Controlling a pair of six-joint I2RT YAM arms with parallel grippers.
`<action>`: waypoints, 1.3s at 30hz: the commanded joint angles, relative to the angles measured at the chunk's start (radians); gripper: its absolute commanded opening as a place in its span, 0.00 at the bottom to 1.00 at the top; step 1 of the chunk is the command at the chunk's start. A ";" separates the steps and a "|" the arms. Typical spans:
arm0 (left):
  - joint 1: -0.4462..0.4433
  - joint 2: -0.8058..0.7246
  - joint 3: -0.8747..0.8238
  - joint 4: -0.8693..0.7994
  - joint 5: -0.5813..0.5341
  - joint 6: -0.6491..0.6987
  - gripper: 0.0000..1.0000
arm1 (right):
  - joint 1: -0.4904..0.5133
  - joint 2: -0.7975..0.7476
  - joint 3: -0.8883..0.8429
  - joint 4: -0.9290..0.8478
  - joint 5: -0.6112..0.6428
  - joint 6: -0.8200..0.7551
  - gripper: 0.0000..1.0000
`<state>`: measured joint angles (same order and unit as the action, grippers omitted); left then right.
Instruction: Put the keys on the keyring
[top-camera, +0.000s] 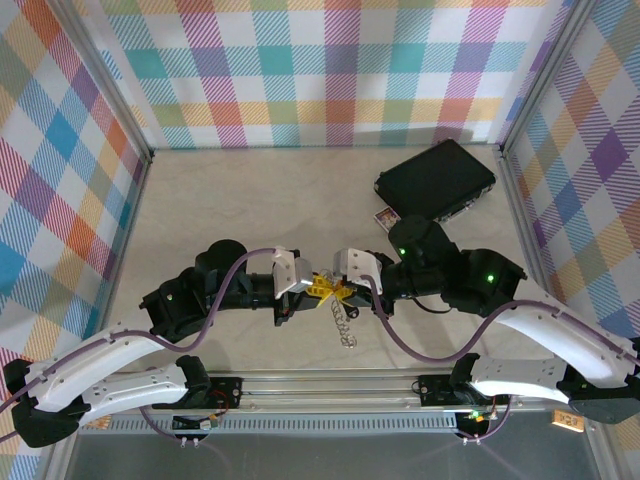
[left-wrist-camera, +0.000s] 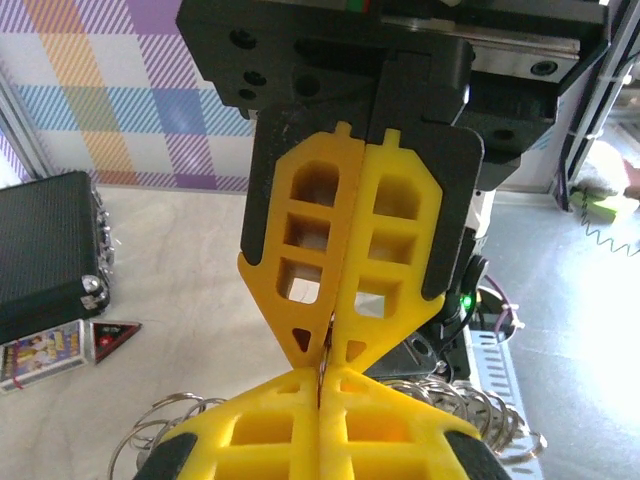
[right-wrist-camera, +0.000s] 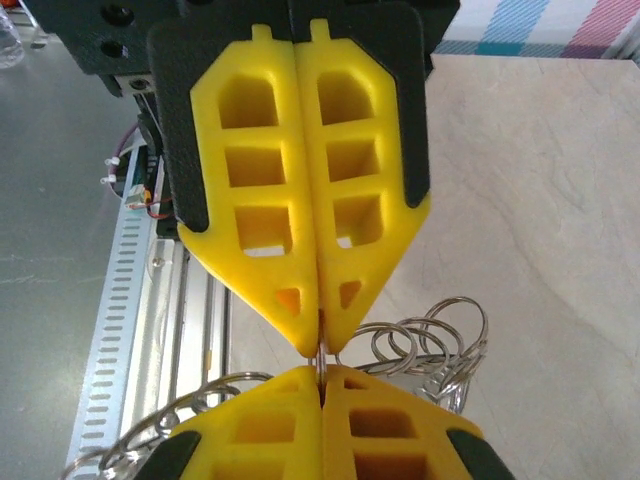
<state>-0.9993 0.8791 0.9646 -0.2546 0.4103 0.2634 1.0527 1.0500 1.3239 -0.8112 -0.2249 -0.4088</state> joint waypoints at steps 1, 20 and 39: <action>-0.002 -0.010 -0.027 0.067 -0.003 -0.013 0.00 | 0.006 -0.016 0.006 0.053 -0.089 -0.003 0.00; -0.002 -0.108 -0.153 0.436 0.035 -0.197 0.00 | 0.005 -0.092 -0.069 0.160 -0.067 0.074 0.24; -0.001 -0.124 -0.216 0.660 0.093 -0.332 0.00 | 0.004 -0.168 -0.114 0.233 -0.071 0.101 0.27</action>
<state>-0.9993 0.7746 0.7418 0.3149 0.4820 -0.0463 1.0531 0.8944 1.2156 -0.6201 -0.2729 -0.3225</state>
